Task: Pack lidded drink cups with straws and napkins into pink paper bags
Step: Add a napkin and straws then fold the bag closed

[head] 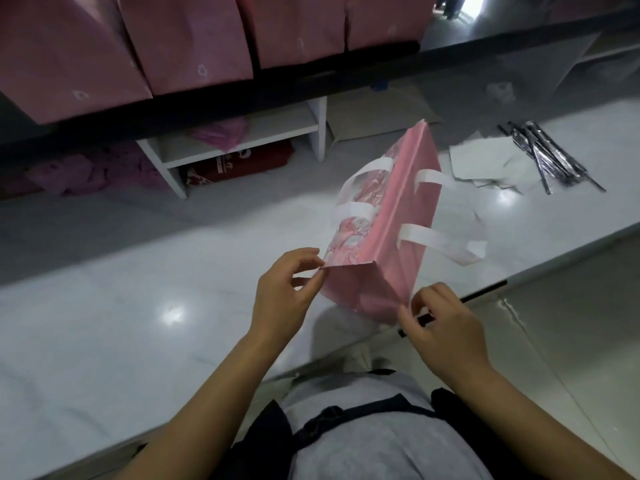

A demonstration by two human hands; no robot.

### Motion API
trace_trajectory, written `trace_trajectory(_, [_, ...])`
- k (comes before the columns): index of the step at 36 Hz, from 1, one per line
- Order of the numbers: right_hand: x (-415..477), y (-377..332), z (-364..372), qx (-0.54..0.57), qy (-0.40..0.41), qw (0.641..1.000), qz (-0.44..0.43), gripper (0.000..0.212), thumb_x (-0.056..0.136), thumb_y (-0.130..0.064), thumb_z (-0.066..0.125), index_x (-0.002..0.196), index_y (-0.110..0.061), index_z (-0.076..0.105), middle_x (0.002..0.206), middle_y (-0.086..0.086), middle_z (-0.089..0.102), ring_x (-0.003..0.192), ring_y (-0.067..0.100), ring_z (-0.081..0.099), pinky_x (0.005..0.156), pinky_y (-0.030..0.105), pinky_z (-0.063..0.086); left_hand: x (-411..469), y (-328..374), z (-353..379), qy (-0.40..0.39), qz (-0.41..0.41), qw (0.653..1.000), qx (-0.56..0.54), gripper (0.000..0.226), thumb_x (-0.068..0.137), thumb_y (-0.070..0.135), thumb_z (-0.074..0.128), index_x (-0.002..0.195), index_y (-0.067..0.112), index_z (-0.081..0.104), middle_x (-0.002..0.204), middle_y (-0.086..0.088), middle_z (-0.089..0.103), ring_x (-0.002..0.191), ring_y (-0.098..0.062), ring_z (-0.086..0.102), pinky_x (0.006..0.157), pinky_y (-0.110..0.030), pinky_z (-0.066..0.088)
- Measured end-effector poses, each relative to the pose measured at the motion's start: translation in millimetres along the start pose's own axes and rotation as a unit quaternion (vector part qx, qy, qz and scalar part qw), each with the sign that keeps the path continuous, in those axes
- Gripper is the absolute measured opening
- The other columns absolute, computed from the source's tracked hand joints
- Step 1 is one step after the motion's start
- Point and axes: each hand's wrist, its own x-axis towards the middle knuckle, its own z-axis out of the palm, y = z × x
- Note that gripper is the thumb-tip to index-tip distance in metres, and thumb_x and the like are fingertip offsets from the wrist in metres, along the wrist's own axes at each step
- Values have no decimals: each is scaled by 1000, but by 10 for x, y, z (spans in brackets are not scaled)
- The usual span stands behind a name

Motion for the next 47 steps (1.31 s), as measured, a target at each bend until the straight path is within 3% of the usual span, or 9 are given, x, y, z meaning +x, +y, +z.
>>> trace_trajectory(6, [162, 36, 63, 20, 19, 999, -20, 27, 82, -33, 47, 69, -12, 58, 86, -1, 55, 53, 20, 51, 46, 22, 36, -2, 13, 111, 55, 34, 997, 46, 6, 86, 9, 75, 91, 13, 75, 126, 6, 62, 106, -1, 62, 77, -9, 52])
trace_trajectory(12, [191, 122, 94, 115, 64, 991, 34, 23, 87, -26, 47, 75, -10, 57, 93, -2, 47, 60, 19, 53, 48, 33, 47, -79, 111, 300, 88, 6, 996, 12, 15, 85, 6, 75, 82, 19, 69, 122, 8, 61, 113, -6, 60, 76, -11, 53])
trace_trajectory(16, [131, 208, 83, 195, 5, 979, 61, 16, 88, -5, 60, 78, -14, 50, 94, -12, 41, 78, 5, 56, 64, 16, 52, -88, 102, 258, 41, -38, 998, -24, 18, 85, 14, 74, 80, 28, 64, 127, 14, 60, 120, -7, 57, 90, -22, 54])
trace_trajectory(22, [284, 423, -80, 400, -45, 897, 183, 26, 89, -21, 53, 115, -23, 59, 123, -4, 58, 115, 12, 58, 92, 32, 52, 59, -60, 151, 8, -160, 977, -140, 32, 90, 13, 56, 115, 33, 61, 130, 17, 59, 126, -4, 52, 106, -37, 45])
trace_trajectory(26, [605, 401, -29, 472, -80, 826, 297, 31, 106, -26, 42, 135, -36, 46, 140, -9, 47, 128, 18, 50, 106, 46, 45, 335, -66, 219, -75, -267, 951, -135, 24, 104, 42, 43, 125, 53, 47, 148, 16, 43, 137, -14, 43, 111, -38, 39])
trace_trajectory(33, [904, 194, 163, 542, -83, 754, 361, 36, 102, -49, 37, 137, -40, 43, 120, -14, 58, 104, 13, 60, 76, 36, 51, 667, -40, 385, -150, -397, 878, -219, 61, 92, 73, 36, 135, 32, 50, 135, 1, 59, 121, -25, 59, 110, -50, 42])
trace_trajectory(36, [903, 153, 238, 570, -100, 721, 382, 56, 93, -64, 46, 137, -29, 51, 127, 1, 64, 111, 25, 64, 88, 42, 55, 708, 1, 370, -174, -403, 876, -197, 54, 90, 77, 33, 114, 36, 58, 114, 4, 68, 112, -24, 64, 107, -48, 45])
trace_trajectory(39, [862, 118, 278, 580, -105, 703, 397, 58, 92, -65, 48, 135, -27, 57, 129, 8, 66, 113, 30, 66, 95, 47, 55, 692, 25, 354, -190, -393, 877, -200, 62, 83, 85, 37, 113, 42, 69, 117, 0, 73, 112, -24, 67, 106, -49, 46])
trace_trajectory(47, [796, -57, 156, 621, -53, 689, 369, 49, 98, -56, 45, 133, -24, 59, 125, 13, 68, 110, 32, 67, 82, 41, 59, 657, 265, 450, -155, -336, 875, -312, 42, 100, 59, 34, 109, 35, 68, 100, 7, 78, 89, -11, 74, 83, -32, 55])
